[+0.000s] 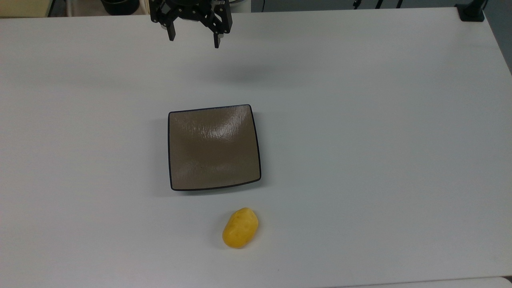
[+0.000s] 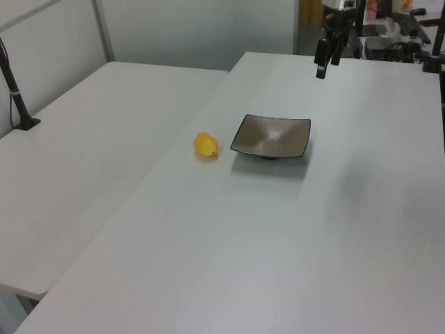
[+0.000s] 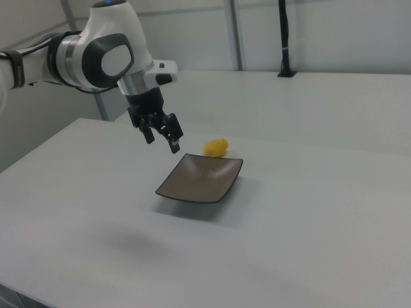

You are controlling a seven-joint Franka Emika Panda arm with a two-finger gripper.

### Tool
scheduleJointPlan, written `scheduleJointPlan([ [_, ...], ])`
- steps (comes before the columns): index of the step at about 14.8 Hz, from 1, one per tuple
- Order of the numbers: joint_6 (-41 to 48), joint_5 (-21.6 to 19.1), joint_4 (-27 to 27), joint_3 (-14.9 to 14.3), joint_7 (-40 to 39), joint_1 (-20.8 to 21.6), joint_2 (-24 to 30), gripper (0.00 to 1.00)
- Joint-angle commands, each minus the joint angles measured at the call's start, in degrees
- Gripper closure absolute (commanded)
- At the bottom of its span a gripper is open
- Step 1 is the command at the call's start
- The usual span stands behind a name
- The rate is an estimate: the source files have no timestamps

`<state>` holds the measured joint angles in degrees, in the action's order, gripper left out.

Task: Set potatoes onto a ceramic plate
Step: 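Move the open gripper over the plate toward the yellow potato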

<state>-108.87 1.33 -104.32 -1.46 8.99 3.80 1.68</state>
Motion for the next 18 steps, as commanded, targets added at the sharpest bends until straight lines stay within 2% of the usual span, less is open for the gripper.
scheduleJointPlan([
  [1, -0.64, 0.96, 1.73, 0.67, 2.69, 0.15, -1.06, 0.0],
  [4, -0.9, 1.39, 5.96, 0.75, 5.68, 1.2, -4.48, 0.0],
  [7, -10.71, 1.48, 8.08, 0.75, 10.5, 2.87, -9.84, 0.0],
  [10, -12.06, 1.57, 17.89, 0.75, 16.21, 3.93, -18.09, 0.0],
  [13, -12.59, 1.57, 24.93, 1.37, 22.98, 3.93, -23.64, 0.0],
  [18, -15.56, 4.03, 34.34, 5.14, 31.33, 2.26, -32.87, 0.0],
])
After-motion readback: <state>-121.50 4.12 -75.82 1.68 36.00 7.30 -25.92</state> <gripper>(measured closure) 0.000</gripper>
